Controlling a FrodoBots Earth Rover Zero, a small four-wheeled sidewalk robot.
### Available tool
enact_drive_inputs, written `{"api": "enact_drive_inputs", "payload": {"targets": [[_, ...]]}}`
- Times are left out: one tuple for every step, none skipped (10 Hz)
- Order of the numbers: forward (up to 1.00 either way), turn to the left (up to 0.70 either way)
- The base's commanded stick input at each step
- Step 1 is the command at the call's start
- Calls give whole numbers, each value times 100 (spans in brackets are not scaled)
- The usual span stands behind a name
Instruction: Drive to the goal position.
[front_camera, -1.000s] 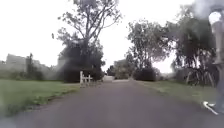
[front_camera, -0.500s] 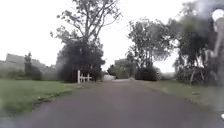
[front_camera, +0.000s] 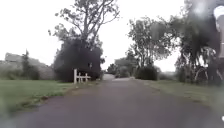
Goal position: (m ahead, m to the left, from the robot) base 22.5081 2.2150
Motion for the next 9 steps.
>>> {"api": "enact_drive_inputs", "payload": {"targets": [[85,0],[85,0],[85,0],[85,0],[85,0],[85,0],[85,0],[85,0],[85,0]]}}
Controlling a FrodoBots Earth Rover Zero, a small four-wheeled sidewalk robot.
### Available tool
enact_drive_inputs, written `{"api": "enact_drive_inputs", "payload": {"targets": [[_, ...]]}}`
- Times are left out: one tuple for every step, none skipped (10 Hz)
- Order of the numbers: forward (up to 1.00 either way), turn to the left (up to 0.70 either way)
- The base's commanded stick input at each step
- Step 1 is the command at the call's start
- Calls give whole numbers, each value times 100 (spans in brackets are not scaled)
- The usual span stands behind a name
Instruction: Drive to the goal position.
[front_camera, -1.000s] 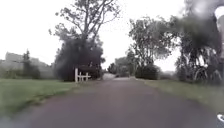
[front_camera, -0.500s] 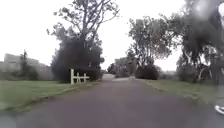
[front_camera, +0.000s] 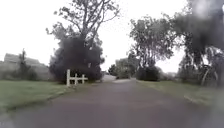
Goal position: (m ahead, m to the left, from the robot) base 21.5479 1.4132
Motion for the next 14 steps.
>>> {"api": "enact_drive_inputs", "payload": {"targets": [[85,0],[85,0],[85,0],[85,0],[85,0],[85,0],[85,0],[85,0],[85,0],[85,0],[85,0],[85,0],[85,0],[85,0]]}}
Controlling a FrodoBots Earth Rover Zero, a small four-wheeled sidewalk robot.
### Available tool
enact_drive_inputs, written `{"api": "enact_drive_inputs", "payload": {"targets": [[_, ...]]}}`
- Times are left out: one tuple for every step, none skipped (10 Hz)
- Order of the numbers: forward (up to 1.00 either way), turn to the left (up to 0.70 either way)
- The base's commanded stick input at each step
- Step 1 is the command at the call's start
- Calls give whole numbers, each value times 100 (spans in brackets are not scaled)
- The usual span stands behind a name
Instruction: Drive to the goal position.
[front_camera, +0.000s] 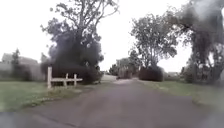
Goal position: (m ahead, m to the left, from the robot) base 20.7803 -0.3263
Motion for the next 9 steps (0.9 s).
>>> {"api": "enact_drive_inputs", "payload": {"targets": [[85,0],[85,0],[85,0],[85,0],[85,0],[85,0],[85,0],[85,0],[85,0]]}}
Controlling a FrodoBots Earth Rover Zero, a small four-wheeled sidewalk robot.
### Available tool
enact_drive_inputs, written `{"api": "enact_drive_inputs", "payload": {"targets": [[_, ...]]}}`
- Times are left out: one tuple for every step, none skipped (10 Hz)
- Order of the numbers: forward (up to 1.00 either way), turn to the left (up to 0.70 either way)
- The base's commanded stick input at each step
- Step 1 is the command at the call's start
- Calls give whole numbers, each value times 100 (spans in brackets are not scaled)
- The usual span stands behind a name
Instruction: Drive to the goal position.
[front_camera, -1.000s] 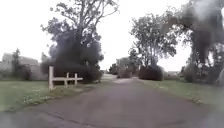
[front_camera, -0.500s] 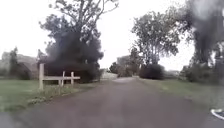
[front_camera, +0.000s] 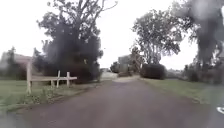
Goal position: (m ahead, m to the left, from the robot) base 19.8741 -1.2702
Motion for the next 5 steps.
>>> {"api": "enact_drive_inputs", "payload": {"targets": [[85,0],[85,0],[85,0],[85,0],[85,0]]}}
